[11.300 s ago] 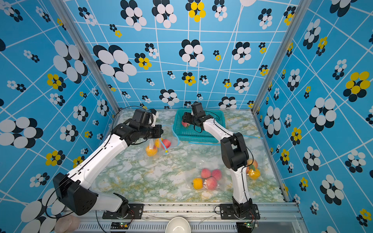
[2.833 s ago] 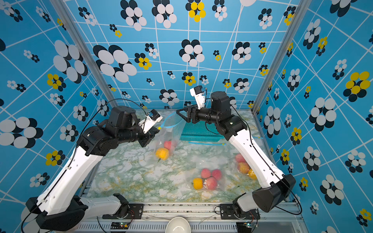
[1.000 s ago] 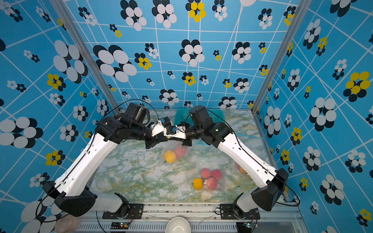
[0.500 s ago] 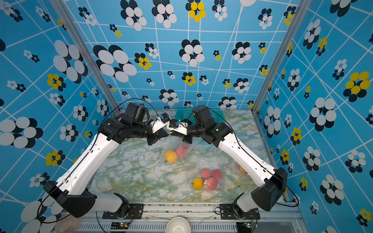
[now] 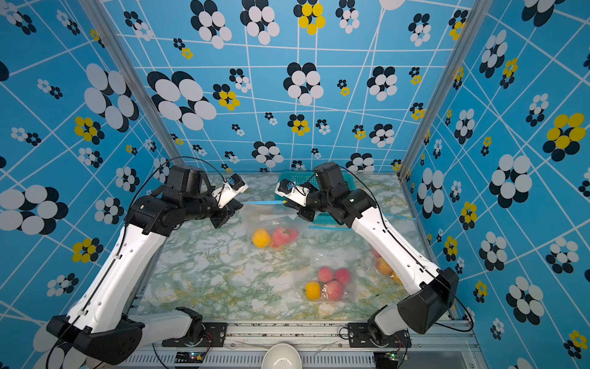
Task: Place the peach in a zip-top bag and seal the zipper
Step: Zip the zipper on the zipper food storage bag, then pick up the zipper food storage bag at the center of the board, then place the zipper food storage bag at the center of the board.
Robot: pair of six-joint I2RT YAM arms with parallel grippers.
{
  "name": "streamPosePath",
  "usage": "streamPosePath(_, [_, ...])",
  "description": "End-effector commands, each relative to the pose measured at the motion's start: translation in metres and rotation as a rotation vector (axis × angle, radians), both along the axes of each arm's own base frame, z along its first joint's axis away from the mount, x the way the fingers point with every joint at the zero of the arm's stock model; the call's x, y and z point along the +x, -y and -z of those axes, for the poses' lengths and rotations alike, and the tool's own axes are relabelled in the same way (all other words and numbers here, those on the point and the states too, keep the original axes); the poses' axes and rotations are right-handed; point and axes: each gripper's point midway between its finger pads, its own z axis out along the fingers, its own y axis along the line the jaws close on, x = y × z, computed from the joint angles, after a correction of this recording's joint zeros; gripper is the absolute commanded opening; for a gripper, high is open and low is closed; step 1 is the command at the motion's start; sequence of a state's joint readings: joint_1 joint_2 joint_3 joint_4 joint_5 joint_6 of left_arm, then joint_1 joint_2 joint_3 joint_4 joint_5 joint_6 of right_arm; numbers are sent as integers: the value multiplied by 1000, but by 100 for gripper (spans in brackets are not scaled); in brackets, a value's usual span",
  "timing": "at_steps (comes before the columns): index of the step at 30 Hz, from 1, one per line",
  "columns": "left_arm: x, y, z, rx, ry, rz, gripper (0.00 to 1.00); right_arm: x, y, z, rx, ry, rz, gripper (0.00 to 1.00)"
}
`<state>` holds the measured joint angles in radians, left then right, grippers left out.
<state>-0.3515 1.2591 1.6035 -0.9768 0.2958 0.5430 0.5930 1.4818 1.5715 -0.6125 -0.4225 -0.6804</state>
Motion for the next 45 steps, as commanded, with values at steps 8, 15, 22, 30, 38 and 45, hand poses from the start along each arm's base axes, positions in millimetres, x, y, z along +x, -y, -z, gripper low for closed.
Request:
streamPosePath(8, [29, -53, -1, 15, 57, -311, 0, 32, 72, 10, -90, -20, 368, 10])
streamPosePath(15, [16, -31, -9, -89, 38, -248, 0, 23, 55, -15, 82, -69, 329, 11])
streamPosePath(22, [-11, -17, -49, -176, 98, -215, 0, -37, 33, -72, 321, -97, 143, 14])
streamPosePath(30, [-56, -6, -84, -265, 150, -128, 0, -136, 5, -68, 339, -221, -145, 14])
streamPosePath(38, [-24, -33, -65, -266, 111, -326, 0, -46, 17, -71, 376, -129, 276, 14])
streamPosePath(45, [69, -86, 79, -171, -230, -662, 0, 67, -4, 48, 214, -401, 533, 14])
